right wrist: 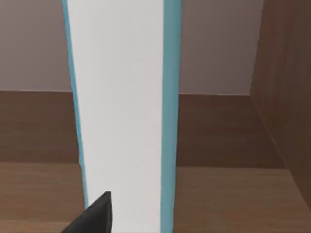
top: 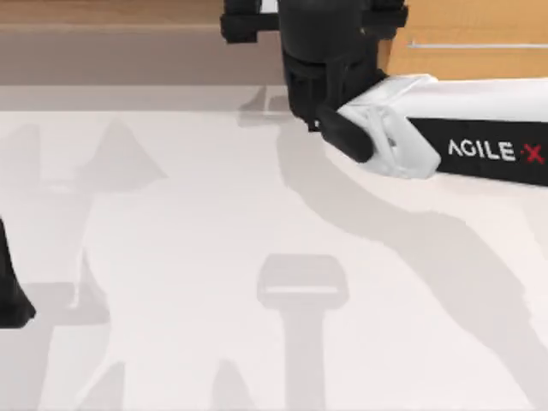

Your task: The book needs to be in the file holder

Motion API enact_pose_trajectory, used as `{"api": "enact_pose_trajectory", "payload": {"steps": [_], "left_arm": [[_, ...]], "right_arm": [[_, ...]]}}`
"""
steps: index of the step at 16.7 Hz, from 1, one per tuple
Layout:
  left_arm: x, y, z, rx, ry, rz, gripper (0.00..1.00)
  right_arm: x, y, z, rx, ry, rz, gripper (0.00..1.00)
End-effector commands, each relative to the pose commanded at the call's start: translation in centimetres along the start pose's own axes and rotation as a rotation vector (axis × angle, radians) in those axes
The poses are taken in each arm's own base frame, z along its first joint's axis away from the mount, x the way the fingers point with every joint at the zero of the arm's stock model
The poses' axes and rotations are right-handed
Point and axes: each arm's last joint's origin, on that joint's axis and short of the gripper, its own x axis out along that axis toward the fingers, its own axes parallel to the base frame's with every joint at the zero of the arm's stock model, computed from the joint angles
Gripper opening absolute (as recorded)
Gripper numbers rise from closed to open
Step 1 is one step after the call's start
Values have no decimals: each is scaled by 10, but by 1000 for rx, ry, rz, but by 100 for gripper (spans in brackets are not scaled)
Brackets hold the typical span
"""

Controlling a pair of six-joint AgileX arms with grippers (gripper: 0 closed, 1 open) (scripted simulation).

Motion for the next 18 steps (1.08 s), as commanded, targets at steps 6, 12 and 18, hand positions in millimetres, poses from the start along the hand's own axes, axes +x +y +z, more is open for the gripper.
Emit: {"api": "enact_pose_trajectory", "payload": {"steps": [6, 12, 18], "left_arm": [[0, 0, 0, 0, 0, 0, 100], [0, 0, 0, 0, 0, 0, 100], [0, 0, 0, 0, 0, 0, 100]], "right_arm": [[35, 45, -16, -6, -82, -27, 100], [38, 44, -17, -7, -84, -33, 100], [55, 46, -15, -7, -86, -28, 100]]}}
